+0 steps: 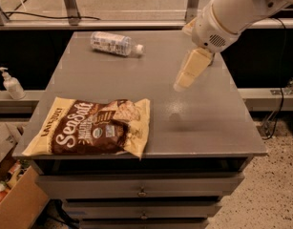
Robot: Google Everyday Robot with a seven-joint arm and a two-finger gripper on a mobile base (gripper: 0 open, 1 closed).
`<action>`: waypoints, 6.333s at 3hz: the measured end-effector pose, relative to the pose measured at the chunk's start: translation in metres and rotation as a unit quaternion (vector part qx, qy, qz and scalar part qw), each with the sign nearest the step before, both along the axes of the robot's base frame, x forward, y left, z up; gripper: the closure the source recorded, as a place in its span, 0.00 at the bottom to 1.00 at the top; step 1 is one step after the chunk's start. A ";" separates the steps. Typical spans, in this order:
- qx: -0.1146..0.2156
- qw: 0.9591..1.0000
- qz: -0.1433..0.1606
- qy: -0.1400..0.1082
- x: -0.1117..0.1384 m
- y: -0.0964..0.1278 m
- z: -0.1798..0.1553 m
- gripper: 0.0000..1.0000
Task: Move blue plastic bottle near redbull can
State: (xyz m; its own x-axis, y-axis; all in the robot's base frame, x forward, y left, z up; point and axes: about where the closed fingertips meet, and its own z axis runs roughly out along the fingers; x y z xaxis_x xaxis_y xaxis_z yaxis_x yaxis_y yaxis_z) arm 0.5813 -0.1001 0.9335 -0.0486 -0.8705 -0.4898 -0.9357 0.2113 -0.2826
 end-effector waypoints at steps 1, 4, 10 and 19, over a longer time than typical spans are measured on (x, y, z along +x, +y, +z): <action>0.045 0.999 0.013 -0.021 0.057 0.071 -0.015 0.00; 0.065 0.997 -0.005 -0.049 0.100 0.087 -0.024 0.00; 0.136 0.988 -0.075 0.004 0.242 0.160 -0.085 0.17; 0.151 0.984 -0.093 0.016 0.052 -0.006 -0.028 1.00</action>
Offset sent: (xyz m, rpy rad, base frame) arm 0.0868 0.1107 -0.0219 0.1224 -0.0643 0.0257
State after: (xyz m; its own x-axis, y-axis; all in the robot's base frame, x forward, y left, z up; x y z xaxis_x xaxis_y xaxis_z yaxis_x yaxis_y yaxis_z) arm 0.6336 -0.1064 0.9052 -0.2127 -0.6600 -0.7205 -0.8808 0.4488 -0.1510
